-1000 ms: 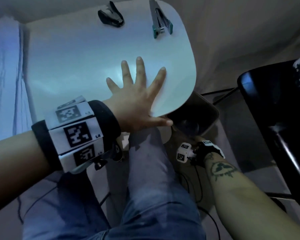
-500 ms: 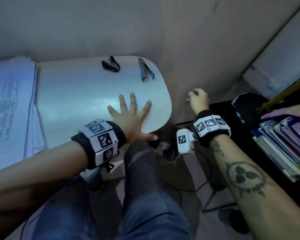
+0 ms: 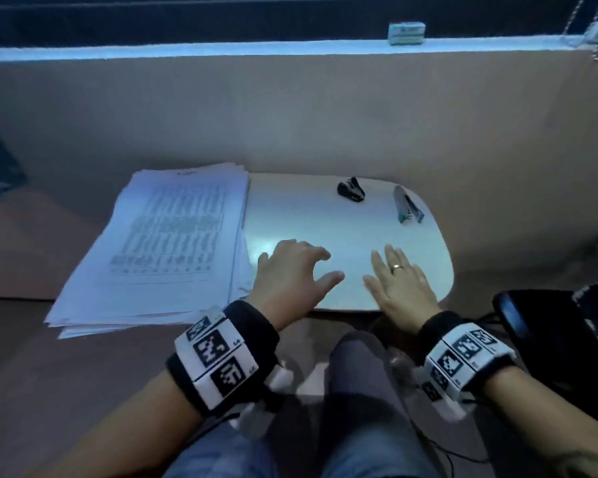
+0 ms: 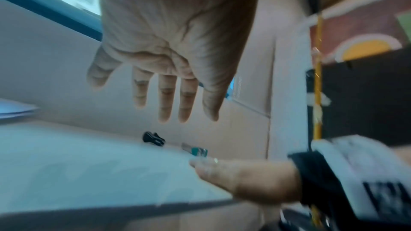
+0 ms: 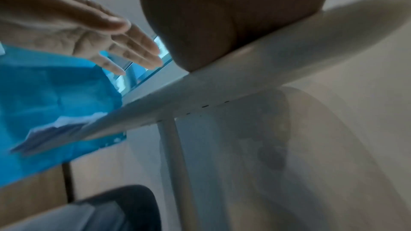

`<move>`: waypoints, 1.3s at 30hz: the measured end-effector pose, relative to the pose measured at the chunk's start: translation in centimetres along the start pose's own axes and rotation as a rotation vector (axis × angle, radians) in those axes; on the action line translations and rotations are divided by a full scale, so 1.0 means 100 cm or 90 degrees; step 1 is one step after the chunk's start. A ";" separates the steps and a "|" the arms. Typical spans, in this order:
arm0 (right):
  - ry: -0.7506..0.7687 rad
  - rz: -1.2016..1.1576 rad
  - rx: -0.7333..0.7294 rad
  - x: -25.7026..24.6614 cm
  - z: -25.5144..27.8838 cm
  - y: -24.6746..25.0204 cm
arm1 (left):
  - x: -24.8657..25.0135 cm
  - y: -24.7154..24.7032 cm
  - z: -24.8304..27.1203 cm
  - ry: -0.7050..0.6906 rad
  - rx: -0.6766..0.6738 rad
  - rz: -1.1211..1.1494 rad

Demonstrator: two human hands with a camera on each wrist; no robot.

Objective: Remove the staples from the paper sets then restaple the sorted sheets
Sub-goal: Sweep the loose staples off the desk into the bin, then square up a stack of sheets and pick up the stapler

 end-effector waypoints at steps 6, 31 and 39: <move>-0.063 0.030 -0.035 -0.013 -0.003 0.011 | -0.080 0.081 0.024 0.114 0.098 0.273; -0.117 -0.451 -0.178 -0.225 -0.110 0.022 | -0.317 0.090 0.013 0.538 -0.087 0.263; -0.131 -0.571 -0.129 -0.216 -0.115 0.019 | -0.311 0.082 -0.004 0.482 -0.004 0.312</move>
Point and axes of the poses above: each hand's wrist, its own z-axis away from the middle knuckle, its own y-axis out of the back of the hand, x = y × z, the point moved 8 cm from there along -z, towards the middle knuckle, and after that the axes turned 5 degrees about -x, right-handed, at the moved point
